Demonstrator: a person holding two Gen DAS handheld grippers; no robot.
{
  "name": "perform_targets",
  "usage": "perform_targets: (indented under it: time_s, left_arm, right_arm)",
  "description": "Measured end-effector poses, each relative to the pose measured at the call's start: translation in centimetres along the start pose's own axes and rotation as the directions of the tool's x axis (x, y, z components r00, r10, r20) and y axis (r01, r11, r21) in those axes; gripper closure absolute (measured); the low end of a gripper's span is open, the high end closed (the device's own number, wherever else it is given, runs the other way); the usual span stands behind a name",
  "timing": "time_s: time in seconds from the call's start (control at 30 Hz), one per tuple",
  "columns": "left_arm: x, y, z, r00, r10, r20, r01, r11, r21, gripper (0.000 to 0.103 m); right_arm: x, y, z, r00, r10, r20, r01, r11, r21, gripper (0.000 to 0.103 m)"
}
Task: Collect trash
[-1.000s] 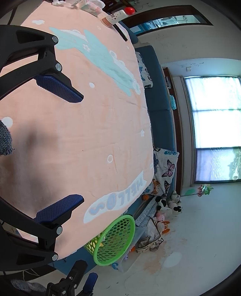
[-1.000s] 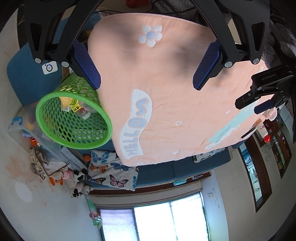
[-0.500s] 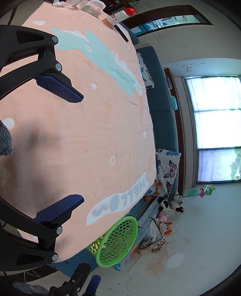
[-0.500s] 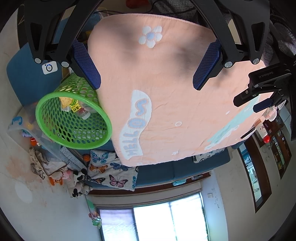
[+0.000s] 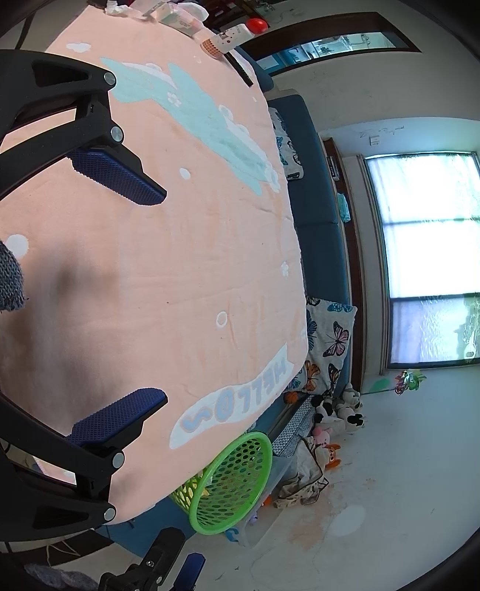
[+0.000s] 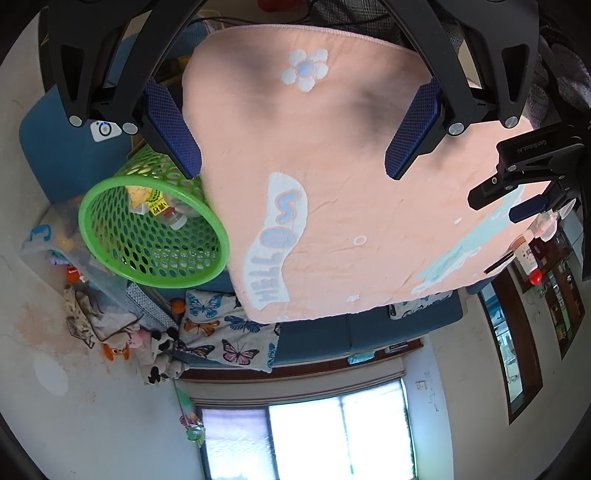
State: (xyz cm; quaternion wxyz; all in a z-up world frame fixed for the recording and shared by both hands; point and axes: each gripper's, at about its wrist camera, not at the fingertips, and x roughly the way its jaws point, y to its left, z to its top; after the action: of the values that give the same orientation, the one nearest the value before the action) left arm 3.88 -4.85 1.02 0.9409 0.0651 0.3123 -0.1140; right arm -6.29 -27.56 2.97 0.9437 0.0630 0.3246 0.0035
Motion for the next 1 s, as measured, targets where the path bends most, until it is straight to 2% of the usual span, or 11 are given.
perform_targets:
  time_s: [1.0]
  left_arm:
    - [0.07,-0.24,-0.1,1.0,0.015,-0.002,-0.015,1.0,-0.003,0.007]
  right_arm:
    - [-0.4,0.35,0.08,1.0,-0.01,0.011,0.01,1.0,-0.007,0.004]
